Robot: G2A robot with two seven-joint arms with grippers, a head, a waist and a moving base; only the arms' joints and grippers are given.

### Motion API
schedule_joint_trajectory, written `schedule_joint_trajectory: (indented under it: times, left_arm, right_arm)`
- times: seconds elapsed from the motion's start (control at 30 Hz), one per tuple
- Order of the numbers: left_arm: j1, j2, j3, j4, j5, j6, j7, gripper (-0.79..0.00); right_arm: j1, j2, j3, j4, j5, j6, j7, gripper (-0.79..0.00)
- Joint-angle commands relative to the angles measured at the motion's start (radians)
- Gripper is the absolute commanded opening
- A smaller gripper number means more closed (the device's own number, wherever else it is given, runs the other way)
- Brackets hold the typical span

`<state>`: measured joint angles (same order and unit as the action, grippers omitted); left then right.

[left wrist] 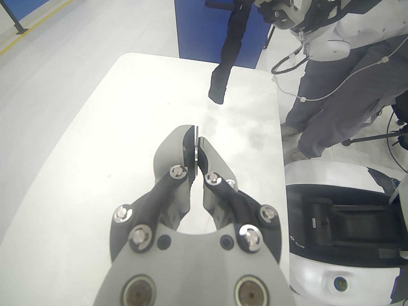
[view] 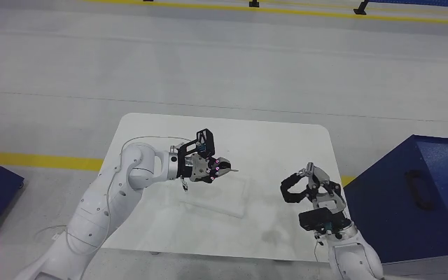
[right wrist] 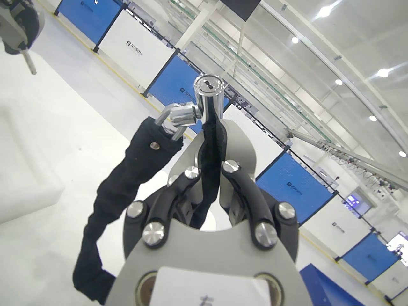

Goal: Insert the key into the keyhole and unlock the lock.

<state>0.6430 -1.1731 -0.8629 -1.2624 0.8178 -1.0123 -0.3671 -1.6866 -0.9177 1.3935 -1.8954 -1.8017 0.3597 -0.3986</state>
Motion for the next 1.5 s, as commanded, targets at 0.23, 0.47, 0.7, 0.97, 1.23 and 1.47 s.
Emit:
schedule_joint_trajectory:
  times: [0.23,0.47,0.7,0.97,1.23,1.47]
  left_arm:
    - [0.000,0.000,0.000,0.000,0.000,0.000,0.000,-0.785]
    - [0.003,0.000,-0.003,-0.013,0.010,0.013,0.005,-0.785]
    - [0.124,0.028,0.000,-0.393,0.605,0.251,0.057,-0.785]
    - [0.199,0.045,0.039,-0.562,0.942,0.325,0.140,-0.785]
    - [0.199,0.045,0.039,-0.562,0.942,0.325,0.140,-0.785]
    - [0.243,0.057,-0.004,-0.625,0.987,0.362,0.246,-0.785]
  right_arm:
    - [-0.053,0.001,0.053,-0.144,-0.063,-0.102,0.208,-0.785]
    - [-0.051,0.001,0.055,-0.137,-0.067,-0.106,0.219,-0.785]
    - [-0.011,-0.007,-0.002,-0.151,-0.192,-0.288,0.413,-0.785]
    - [0.011,-0.018,-0.018,-0.159,-0.116,-0.357,0.416,-0.785]
    - [0.012,-0.019,-0.018,-0.157,-0.121,-0.357,0.410,-0.785]
    - [0.024,-0.026,-0.013,-0.126,-0.031,-0.439,0.354,-0.785]
